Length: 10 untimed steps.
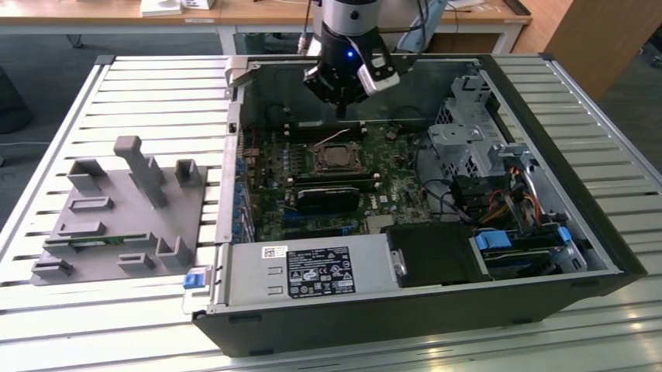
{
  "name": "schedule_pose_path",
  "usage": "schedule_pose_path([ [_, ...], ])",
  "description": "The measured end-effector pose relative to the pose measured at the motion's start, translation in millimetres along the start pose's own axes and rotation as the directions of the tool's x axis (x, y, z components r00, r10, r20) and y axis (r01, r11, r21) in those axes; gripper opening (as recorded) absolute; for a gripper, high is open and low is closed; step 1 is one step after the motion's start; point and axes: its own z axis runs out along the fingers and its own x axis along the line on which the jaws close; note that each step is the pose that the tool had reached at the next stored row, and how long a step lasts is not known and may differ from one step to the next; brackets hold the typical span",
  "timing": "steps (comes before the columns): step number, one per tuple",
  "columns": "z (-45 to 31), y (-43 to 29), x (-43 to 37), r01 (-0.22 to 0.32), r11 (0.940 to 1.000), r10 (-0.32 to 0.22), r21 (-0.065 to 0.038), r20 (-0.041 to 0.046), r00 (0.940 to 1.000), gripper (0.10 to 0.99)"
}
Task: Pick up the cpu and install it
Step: 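Install the first cpu locking lever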
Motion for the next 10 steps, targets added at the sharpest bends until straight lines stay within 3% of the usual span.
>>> schedule_pose_path([
  [10, -11.8, 1.3, -0.1, 0.000, 1.0000, 0.000, 0.000, 0.0000, 1.0000, 0.122],
])
